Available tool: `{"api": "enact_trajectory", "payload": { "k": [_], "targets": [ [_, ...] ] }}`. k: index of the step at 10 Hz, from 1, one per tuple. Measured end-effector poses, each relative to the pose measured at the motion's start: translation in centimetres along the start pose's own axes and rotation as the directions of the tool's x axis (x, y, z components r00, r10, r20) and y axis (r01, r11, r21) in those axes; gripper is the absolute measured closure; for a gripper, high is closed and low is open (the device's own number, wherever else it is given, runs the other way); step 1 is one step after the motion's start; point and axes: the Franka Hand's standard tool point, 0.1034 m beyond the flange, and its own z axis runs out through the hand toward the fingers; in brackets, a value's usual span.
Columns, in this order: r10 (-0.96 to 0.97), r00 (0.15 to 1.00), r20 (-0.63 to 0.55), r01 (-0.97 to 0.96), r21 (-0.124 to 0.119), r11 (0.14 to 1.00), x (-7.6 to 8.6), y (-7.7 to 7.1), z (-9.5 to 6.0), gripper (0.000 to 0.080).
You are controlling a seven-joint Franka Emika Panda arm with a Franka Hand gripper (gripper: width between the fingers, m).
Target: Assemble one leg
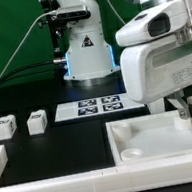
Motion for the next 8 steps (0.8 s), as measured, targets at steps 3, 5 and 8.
{"api": "enact_trajectory", "payload": {
  "k": [3,5,8],
  "targets": [
    [0.042,0.999,0.000,-0.042,-0.001,0.999,-0.04,0.15,0.00,0.0506],
    [0.119,0.993,-0.002,-0.119,0.004,0.993,-0.04,0.13,0.01,0.0506],
    [0.442,0.897,-0.002,-0.442,0.013,0.897,0.01,0.15,-0.03,0.0506]
  ]
}}
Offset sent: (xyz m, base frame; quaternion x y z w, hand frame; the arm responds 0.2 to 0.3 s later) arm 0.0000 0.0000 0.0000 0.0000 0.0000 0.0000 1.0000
